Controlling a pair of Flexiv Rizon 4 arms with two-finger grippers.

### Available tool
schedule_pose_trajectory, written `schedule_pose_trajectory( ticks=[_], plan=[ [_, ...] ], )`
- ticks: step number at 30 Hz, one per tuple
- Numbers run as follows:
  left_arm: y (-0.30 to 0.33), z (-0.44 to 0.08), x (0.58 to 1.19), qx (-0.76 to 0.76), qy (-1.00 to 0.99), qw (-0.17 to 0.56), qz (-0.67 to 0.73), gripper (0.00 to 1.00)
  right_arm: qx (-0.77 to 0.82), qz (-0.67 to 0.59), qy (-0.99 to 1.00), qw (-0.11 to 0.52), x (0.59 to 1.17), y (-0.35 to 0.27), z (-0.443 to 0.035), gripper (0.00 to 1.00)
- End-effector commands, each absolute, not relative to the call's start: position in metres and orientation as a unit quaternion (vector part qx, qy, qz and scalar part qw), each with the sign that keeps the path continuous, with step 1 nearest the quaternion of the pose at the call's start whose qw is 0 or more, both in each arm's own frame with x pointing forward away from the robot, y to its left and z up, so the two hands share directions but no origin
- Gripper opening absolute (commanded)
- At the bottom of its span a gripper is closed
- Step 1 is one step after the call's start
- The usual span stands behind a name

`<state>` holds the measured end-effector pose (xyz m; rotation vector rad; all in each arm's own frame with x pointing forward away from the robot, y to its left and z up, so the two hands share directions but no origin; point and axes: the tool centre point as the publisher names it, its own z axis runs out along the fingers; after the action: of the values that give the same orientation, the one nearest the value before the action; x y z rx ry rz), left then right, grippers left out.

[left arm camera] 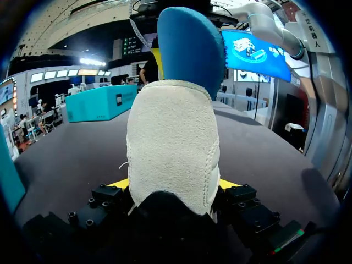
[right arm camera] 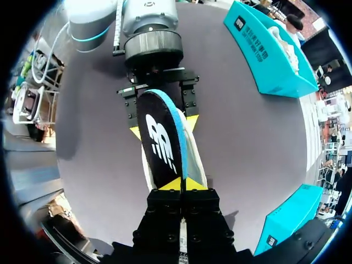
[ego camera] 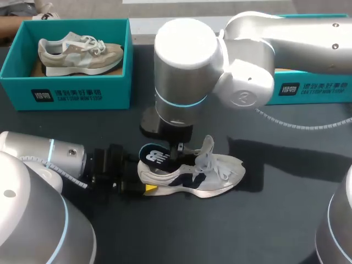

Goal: Take the shoe out of the shoebox, open the shoe tongue, remove and reinsert the insole, then place the shoe into the shoebox

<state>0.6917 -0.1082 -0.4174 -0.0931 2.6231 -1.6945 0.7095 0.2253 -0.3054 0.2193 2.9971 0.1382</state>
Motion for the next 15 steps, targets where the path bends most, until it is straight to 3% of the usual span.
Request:
schedule_pose_trajectory(
  ticks=[1, 15],
  plan=[
    [-0.111, -0.425, 0.691, -0.03, 0.84, 0.009, -0.542, 0.0, 0.058, 0.067, 0.994, 0.06, 0.715, 0.229, -0.294, 0.0],
    [-0.111, -0.425, 0.691, -0.03, 0.84, 0.009, -0.542, 0.0, -0.003, 0.11, 0.994, 0.01, 0.725, 0.261, -0.288, 0.0]
  ],
)
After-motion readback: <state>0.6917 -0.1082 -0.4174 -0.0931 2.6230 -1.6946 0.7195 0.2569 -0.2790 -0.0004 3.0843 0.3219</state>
